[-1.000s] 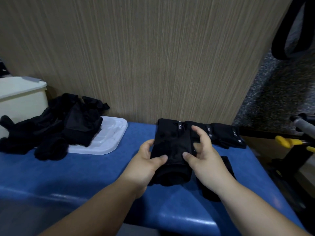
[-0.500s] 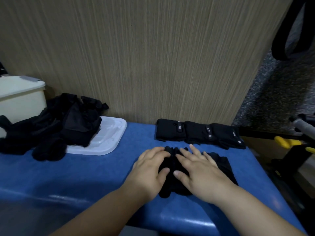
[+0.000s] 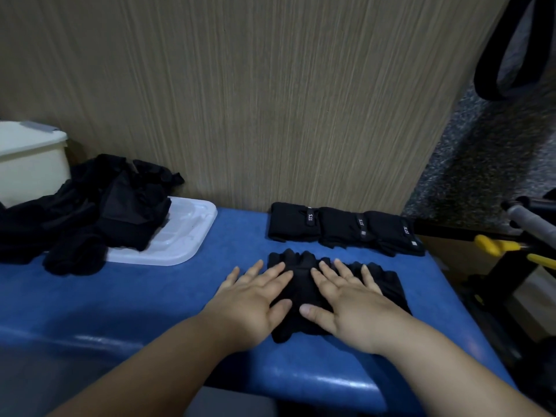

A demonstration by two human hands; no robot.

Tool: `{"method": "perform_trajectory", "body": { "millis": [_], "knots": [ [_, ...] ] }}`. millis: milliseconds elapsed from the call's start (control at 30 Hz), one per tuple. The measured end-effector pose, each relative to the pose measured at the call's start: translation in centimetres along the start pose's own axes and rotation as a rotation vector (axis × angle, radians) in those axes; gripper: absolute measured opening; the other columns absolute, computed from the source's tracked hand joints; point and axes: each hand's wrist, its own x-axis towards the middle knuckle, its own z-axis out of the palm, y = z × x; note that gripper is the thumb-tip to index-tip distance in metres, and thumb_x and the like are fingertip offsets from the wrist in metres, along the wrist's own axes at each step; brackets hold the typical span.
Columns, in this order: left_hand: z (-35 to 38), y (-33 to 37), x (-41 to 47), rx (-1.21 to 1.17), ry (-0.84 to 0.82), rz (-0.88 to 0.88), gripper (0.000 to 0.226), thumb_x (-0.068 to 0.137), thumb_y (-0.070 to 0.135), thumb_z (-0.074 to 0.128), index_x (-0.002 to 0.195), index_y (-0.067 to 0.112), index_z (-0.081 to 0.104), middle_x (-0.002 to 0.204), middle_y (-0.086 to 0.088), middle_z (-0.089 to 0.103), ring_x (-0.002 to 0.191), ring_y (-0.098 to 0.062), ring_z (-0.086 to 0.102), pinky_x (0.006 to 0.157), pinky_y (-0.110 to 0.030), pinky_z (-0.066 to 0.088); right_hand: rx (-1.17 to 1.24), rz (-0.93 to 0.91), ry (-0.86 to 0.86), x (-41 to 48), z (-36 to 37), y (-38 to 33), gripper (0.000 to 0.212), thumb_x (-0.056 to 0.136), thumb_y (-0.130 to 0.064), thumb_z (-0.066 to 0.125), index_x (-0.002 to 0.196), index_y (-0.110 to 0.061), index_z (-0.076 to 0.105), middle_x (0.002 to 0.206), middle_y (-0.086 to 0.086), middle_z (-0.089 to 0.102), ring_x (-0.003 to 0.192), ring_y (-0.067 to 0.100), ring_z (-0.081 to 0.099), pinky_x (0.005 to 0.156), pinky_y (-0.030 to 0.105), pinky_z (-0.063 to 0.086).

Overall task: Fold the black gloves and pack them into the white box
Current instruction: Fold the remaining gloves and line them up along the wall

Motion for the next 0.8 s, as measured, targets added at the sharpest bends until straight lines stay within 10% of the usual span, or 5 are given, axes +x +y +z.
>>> {"method": "perform_trajectory", "body": {
  "millis": [200,333,433,800],
  "knots": [
    [-0.4,0.0,-0.2,-0.121,0.088,0.132,0.052,0.102,0.044,0.028,0.150,0.041,0.009,0.157,0.024,-0.003,0.141,0.003,-0.019,0.117,-0.032,-0.014,0.340,0.217,0.434,-0.4,-2.8,5.0,0.049,0.092,-0.054,0.044,0.129,-0.025,0.053,0.135,0.003,0.051,0.131,0.022,0.040,0.106,0.034,0.034],
    [-0.3,0.7,-0.1,-0.120,0.012,0.179,0.050,0.101,0.048,0.024,0.149,0.041,0.017,0.158,0.022,0.004,0.142,0.005,-0.011,0.119,-0.030,-0.009,0.271,0.473,0.125,-1.8,-4.0,8.0,0.040,0.090,-0.052,0.053,0.089,-0.013,0.059,0.090,0.007,0.064,0.087,0.025,0.064,0.074,0.030,0.046],
    [-0.5,0.9,0.0,-0.095,-0.034,0.187,0.051,0.100,0.050,0.026,0.150,0.041,0.016,0.158,0.022,0.002,0.143,0.003,-0.011,0.119,-0.031,-0.009,0.374,0.522,0.019,-2.1,-3.4,8.6,0.049,0.081,-0.056,0.065,0.074,-0.008,0.062,0.063,0.007,0.068,0.056,0.023,0.063,0.063,0.032,0.056],
    [-0.2,1.7,-0.2,-0.121,-0.018,0.237,0.051,0.098,0.051,0.032,0.148,0.043,0.020,0.156,0.027,0.003,0.140,0.005,-0.021,0.118,-0.037,-0.014,0.543,0.497,0.073,-2.7,-3.1,8.2,0.037,0.079,-0.043,0.073,0.072,-0.009,0.060,0.063,0.007,0.066,0.059,0.021,0.060,0.053,0.025,0.048]
  ]
}}
